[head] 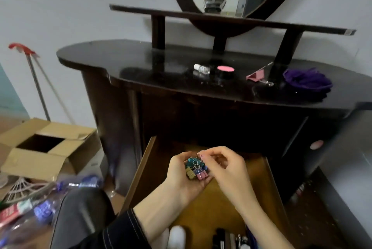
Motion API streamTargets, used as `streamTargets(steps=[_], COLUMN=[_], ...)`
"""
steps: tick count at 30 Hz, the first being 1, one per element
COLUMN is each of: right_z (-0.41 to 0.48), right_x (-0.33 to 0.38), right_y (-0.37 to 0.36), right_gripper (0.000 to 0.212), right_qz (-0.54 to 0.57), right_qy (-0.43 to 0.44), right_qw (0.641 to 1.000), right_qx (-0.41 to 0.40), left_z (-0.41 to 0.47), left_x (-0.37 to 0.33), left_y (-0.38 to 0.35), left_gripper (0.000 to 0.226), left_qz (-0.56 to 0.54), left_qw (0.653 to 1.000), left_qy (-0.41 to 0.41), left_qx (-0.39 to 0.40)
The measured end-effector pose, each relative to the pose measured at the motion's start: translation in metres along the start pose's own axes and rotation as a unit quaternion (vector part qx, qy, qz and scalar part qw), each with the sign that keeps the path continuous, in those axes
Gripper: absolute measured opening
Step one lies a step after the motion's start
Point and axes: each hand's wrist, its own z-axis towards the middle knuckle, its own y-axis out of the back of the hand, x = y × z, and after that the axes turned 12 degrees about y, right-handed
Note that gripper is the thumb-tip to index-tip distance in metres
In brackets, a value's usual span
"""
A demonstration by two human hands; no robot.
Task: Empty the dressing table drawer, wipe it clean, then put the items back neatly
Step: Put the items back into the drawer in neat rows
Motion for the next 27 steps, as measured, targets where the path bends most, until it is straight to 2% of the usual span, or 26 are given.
streamTargets(steps=[3, 6, 11, 17, 20, 23, 27], right_z=[-0.004, -0.004, -0.001, -0.007, -0.01, -0.018, -0.03], right_x=[-0.028, -0.059, -0.097, -0.108, -0.105, -0.109, -0.12], right_y=[-0.002, 0.0, 0.003, 0.011, 0.004, -0.008, -0.024], right_gripper=[0.011, 0.011, 0.015, 0.02, 0.023, 0.021, 0.02], right_qz=[0.085, 0.172, 0.307, 0.159, 0.161, 0.09, 0.079], right_qy=[-0.108, -0.204, -0.249, -0.204, -0.206, -0.185, -0.182], right_qw=[0.991, 0.964, 0.918, 0.961, 0.956, 0.958, 0.929], right_qx=[0.004, 0.013, 0.019, 0.096, 0.132, 0.199, 0.313], left_z=[0.022, 0.041, 0.069, 0.088, 0.093, 0.099, 0.11], left_x=[0.002, 0.001, -0.008, -0.027, -0.034, -0.039, -0.046], left_y=[0.025, 0.044, 0.071, 0.097, 0.101, 0.102, 0.105], left_gripper=[0.031, 0.034, 0.027, 0.014, 0.013, 0.013, 0.013], left_qz=[0.001, 0.006, 0.012, 0.111, 0.131, 0.131, 0.159], left_qw=[0.999, 0.997, 0.993, 0.974, 0.969, 0.968, 0.961], left_qy=[0.039, 0.073, 0.111, 0.149, 0.143, 0.125, 0.118], left_qx=[-0.02, -0.027, -0.033, -0.132, -0.154, -0.175, -0.192])
